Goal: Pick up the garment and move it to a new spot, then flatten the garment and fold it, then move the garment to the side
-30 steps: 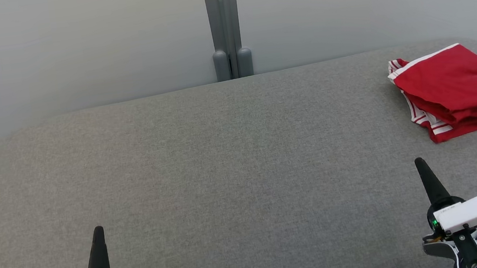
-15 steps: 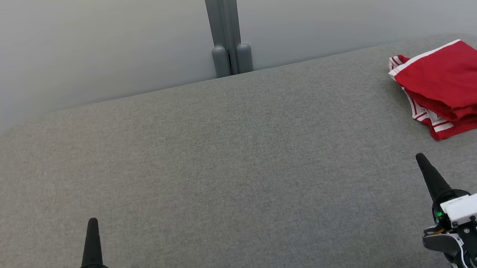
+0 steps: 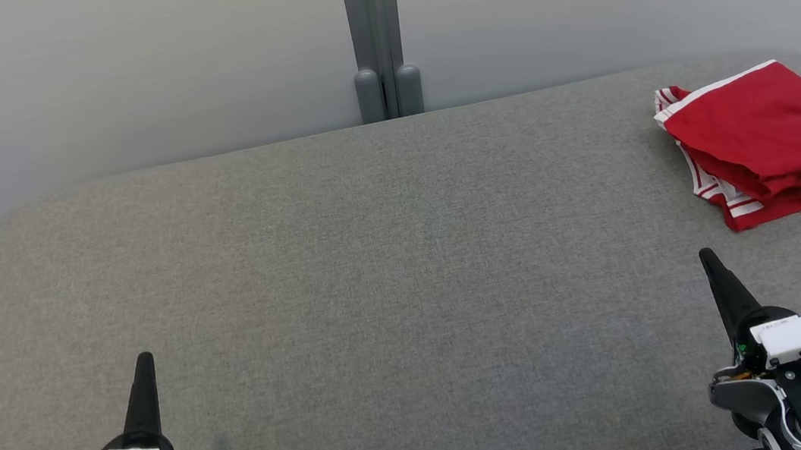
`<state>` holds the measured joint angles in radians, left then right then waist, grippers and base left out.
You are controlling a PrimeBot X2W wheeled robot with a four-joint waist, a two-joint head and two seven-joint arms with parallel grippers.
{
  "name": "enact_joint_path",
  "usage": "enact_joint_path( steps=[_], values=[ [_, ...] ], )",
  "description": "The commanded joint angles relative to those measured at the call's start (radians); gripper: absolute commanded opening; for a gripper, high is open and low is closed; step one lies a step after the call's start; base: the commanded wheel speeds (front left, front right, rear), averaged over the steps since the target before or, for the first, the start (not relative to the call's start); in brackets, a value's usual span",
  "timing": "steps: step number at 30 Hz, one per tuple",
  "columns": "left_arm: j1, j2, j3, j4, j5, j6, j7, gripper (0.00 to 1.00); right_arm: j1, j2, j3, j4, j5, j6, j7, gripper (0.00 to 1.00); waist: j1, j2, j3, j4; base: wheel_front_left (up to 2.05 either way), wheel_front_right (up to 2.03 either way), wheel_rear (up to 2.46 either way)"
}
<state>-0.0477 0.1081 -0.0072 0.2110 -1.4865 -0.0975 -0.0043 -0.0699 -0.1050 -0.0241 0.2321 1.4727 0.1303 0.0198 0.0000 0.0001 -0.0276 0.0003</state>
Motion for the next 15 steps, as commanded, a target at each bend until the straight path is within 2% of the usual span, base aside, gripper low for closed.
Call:
enact_joint_path(
  steps=[1,15],
  values=[
    [-0.025,0.008,0.005,0.001,-0.022,-0.009,0.005,0.00,-0.023,0.001,-0.006,0.000,0.021,0.001,0.007,0.00,0.0000,-0.0001,0.001,0.000,0.00,0.00,0.00],
    [-0.053,0.012,0.022,0.014,-0.128,-0.020,0.029,0.00,-0.039,0.008,-0.021,0.010,0.119,0.001,0.031,0.00,0.0000,-0.0001,0.015,0.000,0.00,0.00,0.00]
  ],
)
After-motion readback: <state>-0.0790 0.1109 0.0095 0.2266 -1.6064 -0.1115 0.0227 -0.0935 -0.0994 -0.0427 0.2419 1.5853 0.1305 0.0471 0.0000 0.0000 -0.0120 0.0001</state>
